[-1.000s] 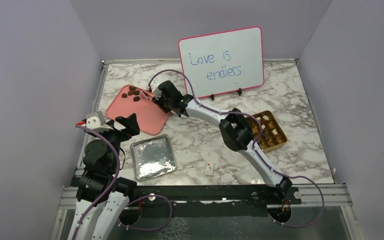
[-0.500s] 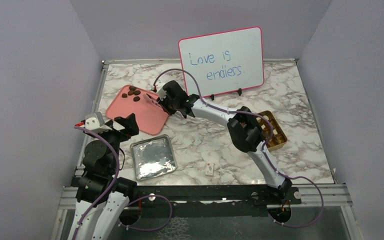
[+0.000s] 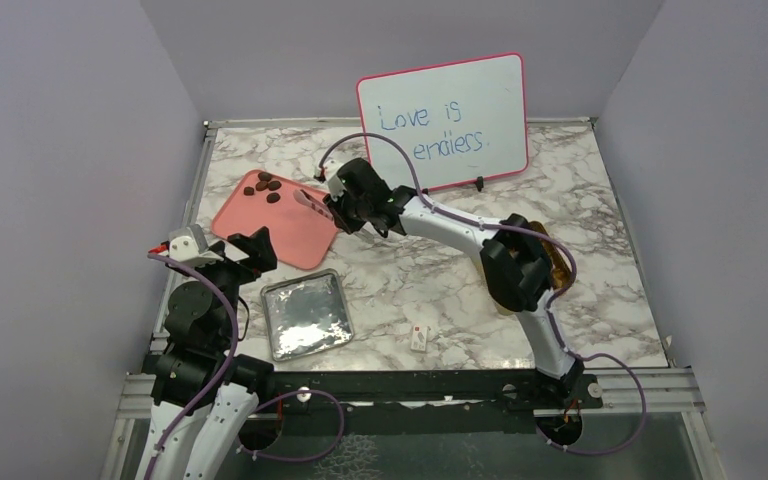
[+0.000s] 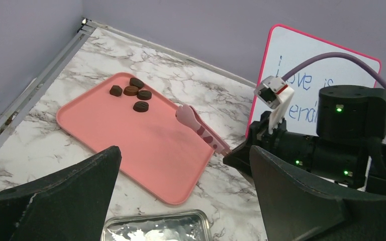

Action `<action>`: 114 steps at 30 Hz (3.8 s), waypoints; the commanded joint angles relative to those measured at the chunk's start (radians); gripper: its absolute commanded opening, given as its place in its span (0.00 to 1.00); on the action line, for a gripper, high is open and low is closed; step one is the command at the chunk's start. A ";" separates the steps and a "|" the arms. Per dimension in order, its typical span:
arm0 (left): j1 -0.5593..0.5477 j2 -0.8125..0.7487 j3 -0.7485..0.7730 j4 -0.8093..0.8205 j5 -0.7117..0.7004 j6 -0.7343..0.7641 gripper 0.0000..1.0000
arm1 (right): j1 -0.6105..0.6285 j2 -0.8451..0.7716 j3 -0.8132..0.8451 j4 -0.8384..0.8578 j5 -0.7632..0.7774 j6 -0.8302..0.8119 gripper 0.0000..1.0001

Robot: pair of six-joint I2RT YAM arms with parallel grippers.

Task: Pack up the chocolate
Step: Pick up the fake chocolate from the plate, then place the fake chocolate in the packing box.

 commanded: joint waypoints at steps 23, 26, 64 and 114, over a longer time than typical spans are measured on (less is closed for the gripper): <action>-0.004 0.009 0.024 0.016 -0.012 0.010 0.99 | 0.005 -0.642 -0.442 -0.358 0.312 0.807 0.26; -0.005 0.012 0.024 0.018 -0.012 0.010 0.99 | 0.006 -0.668 -0.444 -0.453 0.411 0.933 0.25; -0.004 0.034 0.011 0.032 0.046 0.010 0.99 | -0.196 -0.940 -0.582 -1.126 0.727 1.513 0.27; -0.122 -0.031 -0.022 0.095 -0.004 0.053 0.99 | -0.339 -0.974 -0.733 -1.126 0.613 1.571 0.36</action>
